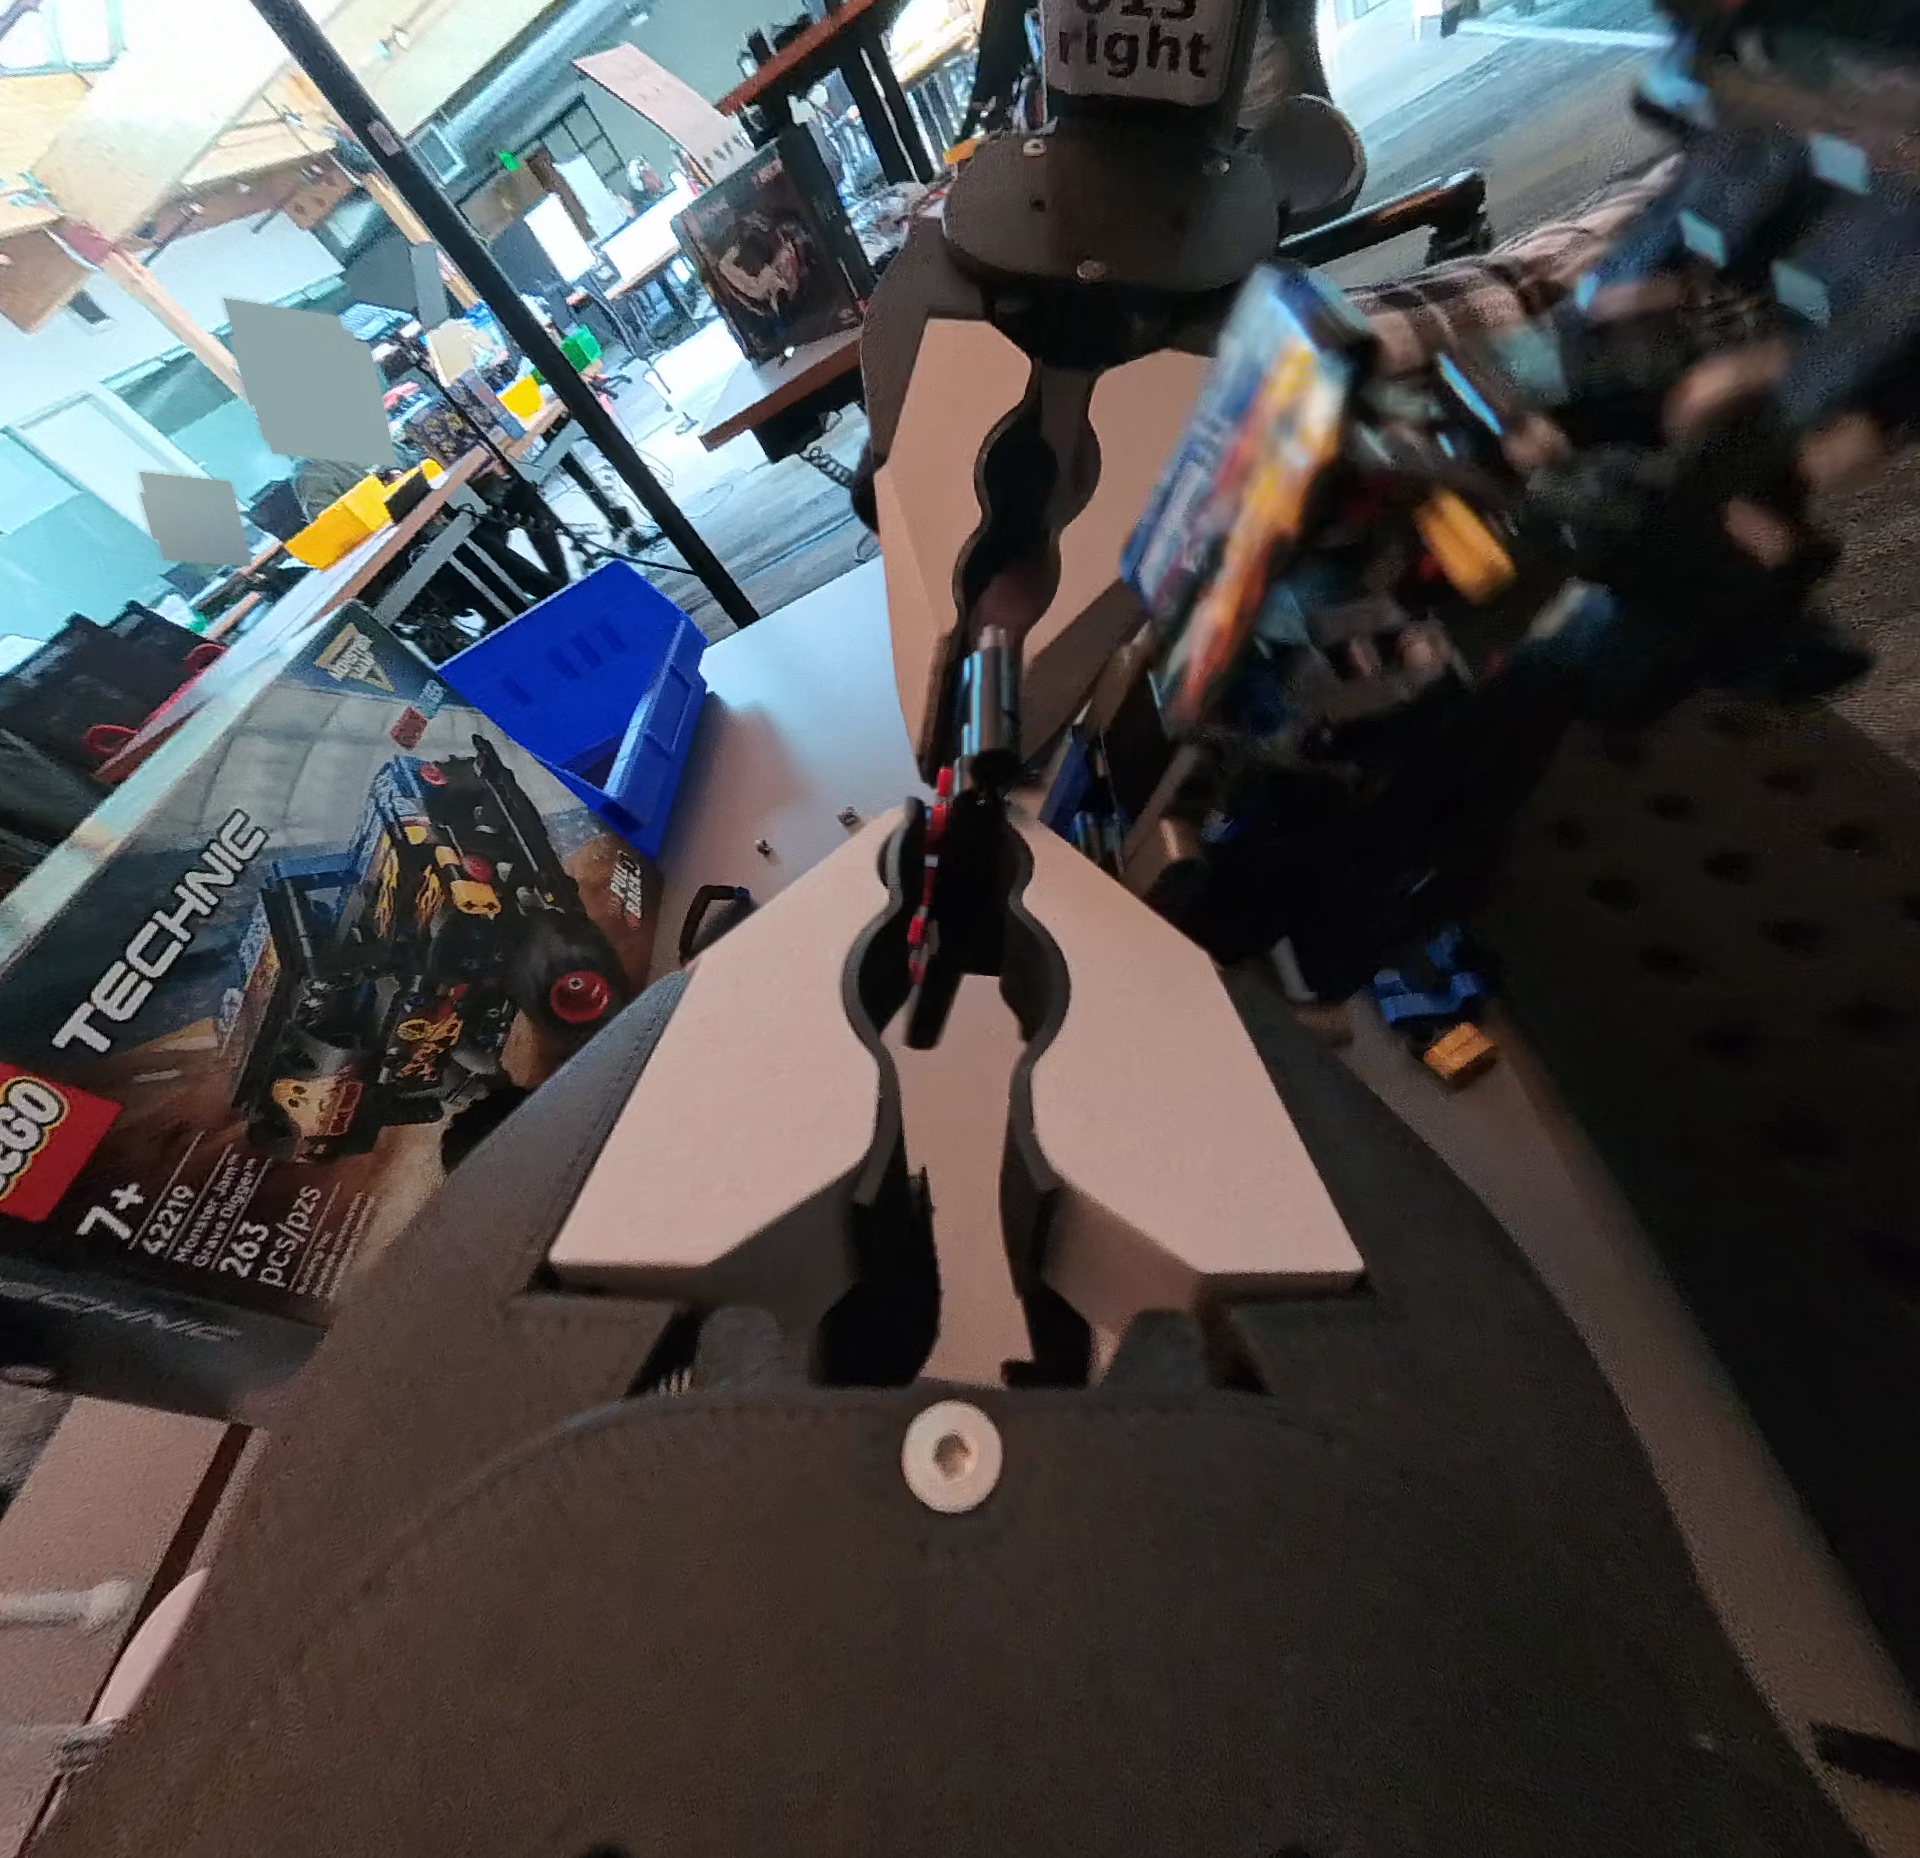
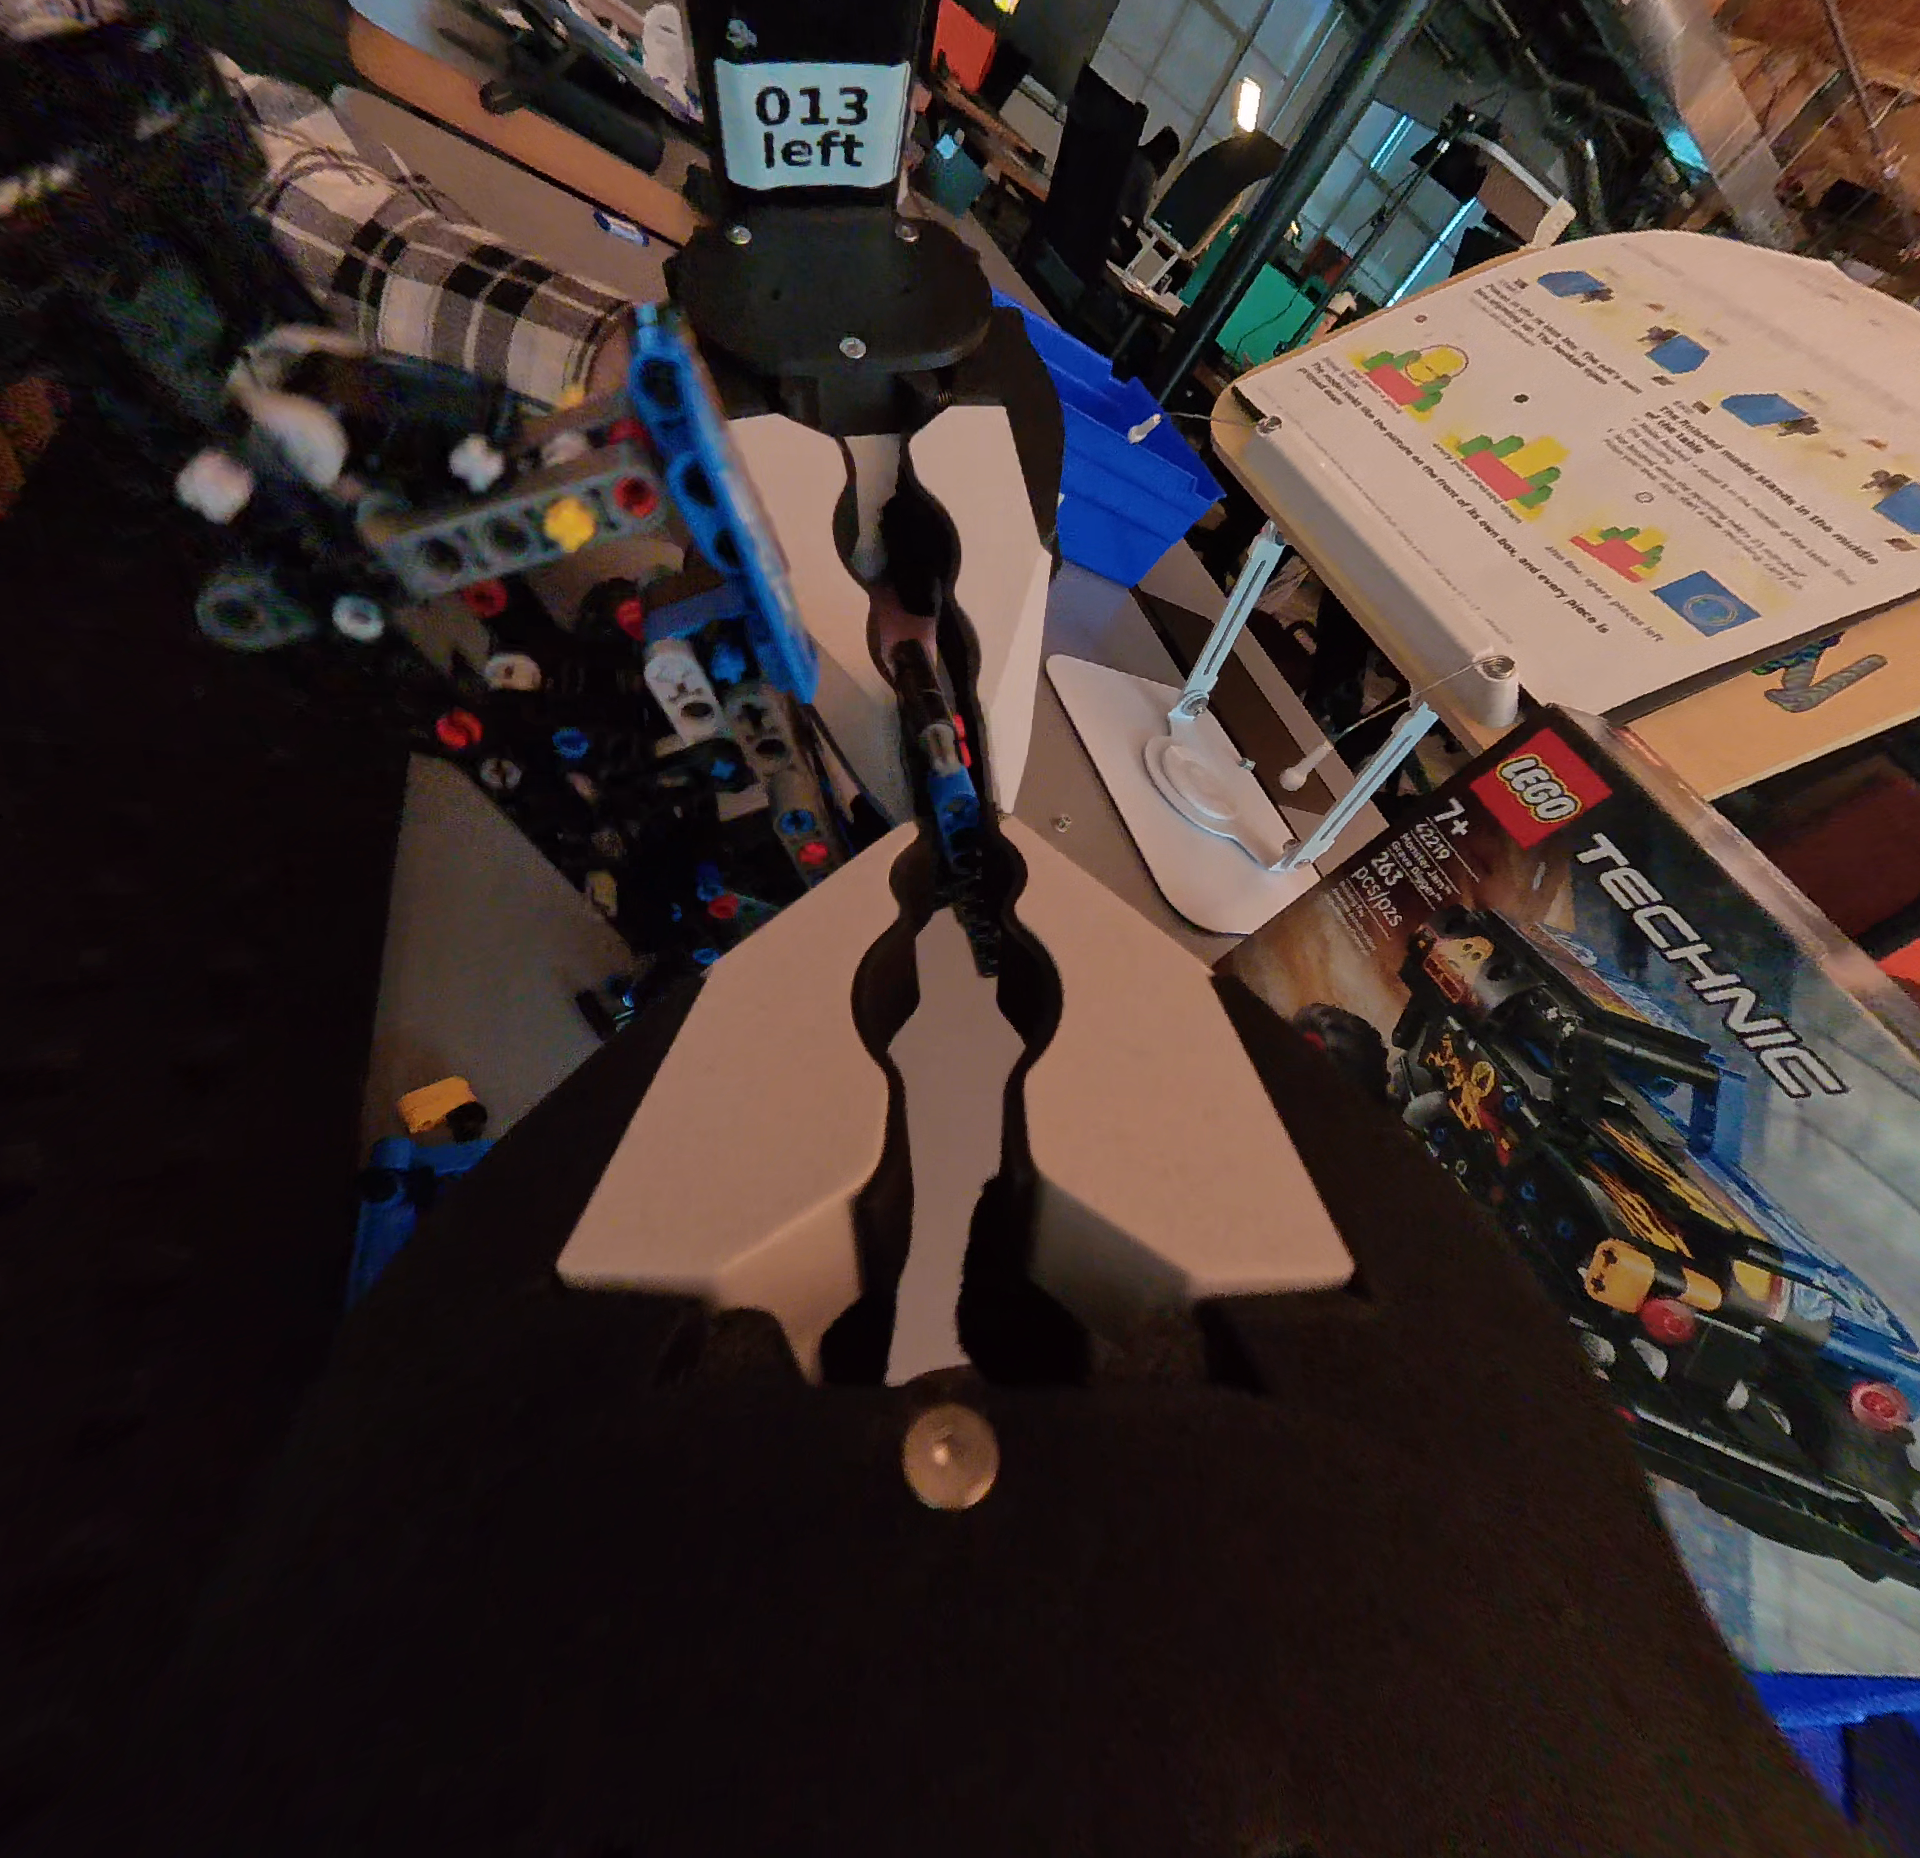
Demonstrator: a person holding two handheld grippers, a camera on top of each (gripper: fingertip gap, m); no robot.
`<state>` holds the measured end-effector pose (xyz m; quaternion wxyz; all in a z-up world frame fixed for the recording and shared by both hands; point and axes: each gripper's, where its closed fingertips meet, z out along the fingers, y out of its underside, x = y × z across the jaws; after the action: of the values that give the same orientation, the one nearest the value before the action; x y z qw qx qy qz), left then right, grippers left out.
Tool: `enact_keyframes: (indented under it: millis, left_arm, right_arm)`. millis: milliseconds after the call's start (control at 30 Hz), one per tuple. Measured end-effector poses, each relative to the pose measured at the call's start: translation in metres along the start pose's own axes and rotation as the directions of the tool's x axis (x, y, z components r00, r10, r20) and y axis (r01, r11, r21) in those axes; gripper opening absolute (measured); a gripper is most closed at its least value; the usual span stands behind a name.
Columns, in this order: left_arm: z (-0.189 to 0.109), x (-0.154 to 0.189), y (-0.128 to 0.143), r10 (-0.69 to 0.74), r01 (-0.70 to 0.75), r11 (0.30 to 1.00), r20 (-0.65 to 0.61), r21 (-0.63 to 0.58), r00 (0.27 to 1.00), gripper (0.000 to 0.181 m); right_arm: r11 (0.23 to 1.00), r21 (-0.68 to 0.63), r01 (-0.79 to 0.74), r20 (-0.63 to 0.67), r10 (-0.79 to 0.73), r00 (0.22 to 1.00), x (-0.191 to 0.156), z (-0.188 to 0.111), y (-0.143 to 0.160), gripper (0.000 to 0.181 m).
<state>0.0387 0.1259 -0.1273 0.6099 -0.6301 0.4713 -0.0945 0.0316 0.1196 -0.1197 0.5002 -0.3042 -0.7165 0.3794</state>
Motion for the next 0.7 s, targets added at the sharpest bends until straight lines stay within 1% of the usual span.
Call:
enact_keyframes:
  millis: [33, 100, 167, 233, 367, 467, 500, 533, 567, 600, 633, 667, 700]
  left_arm:
    - [-0.001, 0.001, 0.000, -0.012, 0.012, 1.000, -0.009, 0.001, 1.000, 0.007]
    - [-0.002, 0.001, -0.002, -0.015, 0.015, 1.000, -0.006, 0.008, 1.000, 0.007]
    - [-0.002, 0.002, 0.001, -0.012, 0.012, 1.000, -0.012, -0.003, 1.000, 0.007]
    - [-0.002, 0.004, 0.000, -0.021, 0.021, 1.000, -0.028, 0.011, 0.999, 0.007]
    - [-0.002, 0.009, 0.003, -0.016, 0.016, 1.000, -0.045, -0.019, 0.999, 0.007]
    - [-0.004, 0.010, -0.006, -0.067, 0.068, 0.998, -0.069, 0.016, 0.995, 0.007]
    - [-0.009, 0.003, -0.008, -0.090, 0.092, 0.995, -0.045, 0.033, 0.995, 0.007]
    - [-0.024, -0.016, -0.011, -0.141, 0.138, 0.987, 0.025, 0.081, 0.990, 0.006]
    - [-0.043, -0.034, -0.021, -0.204, 0.192, 0.968, 0.058, 0.163, 0.977, 0.006]
    - [-0.053, -0.040, -0.028, -0.218, 0.204, 0.958, 0.048, 0.202, 0.975, 0.006]
    - [-0.053, -0.040, -0.029, -0.219, 0.207, 0.955, 0.034, 0.214, 0.975, 0.007]
    - [-0.045, -0.033, -0.020, -0.206, 0.201, 0.964, 0.012, 0.177, 0.979, 0.007]
    - [-0.035, -0.024, -0.011, -0.176, 0.176, 0.977, -0.013, 0.120, 0.984, 0.007]
  right_arm:
    - [1.000, 0.017, 0.006, -0.006, -0.006, 1.000, 0.000, -0.001, -0.003, 0.008]
    - [0.999, 0.039, 0.036, -0.026, -0.035, 0.999, 0.000, -0.004, -0.010, 0.007]
    - [0.998, 0.025, 0.056, -0.028, -0.056, 0.998, -0.002, -0.004, -0.009, 0.007]
    - [0.997, 0.021, 0.072, -0.021, -0.071, 0.997, -0.004, -0.004, -0.010, 0.006]
    - [0.999, 0.008, 0.042, 0.025, -0.042, 0.999, -0.010, -0.006, -0.005, 0.005]
    - [0.999, 0.049, -0.005, 0.051, 0.002, 0.999, -0.010, -0.010, -0.011, 0.005]
    - [0.998, 0.065, -0.021, 0.040, 0.018, 0.999, -0.006, -0.015, -0.012, 0.005]
    - [0.993, 0.104, -0.055, 0.015, 0.054, 0.998, 0.004, -0.028, -0.014, 0.005]
    - [0.982, 0.149, -0.115, -0.005, 0.117, 0.993, 0.017, -0.043, -0.013, 0.005]
    - [0.985, 0.118, -0.124, -0.032, 0.128, 0.991, 0.024, -0.049, -0.001, 0.005]
    - [0.992, 0.055, -0.116, -0.029, 0.118, 0.993, 0.023, -0.045, 0.013, 0.005]
    - [0.992, 0.005, -0.122, -0.003, 0.122, 0.992, 0.019, -0.037, 0.022, 0.005]
    - [0.994, -0.030, -0.110, -0.006, 0.110, 0.994, 0.017, -0.030, 0.028, 0.006]
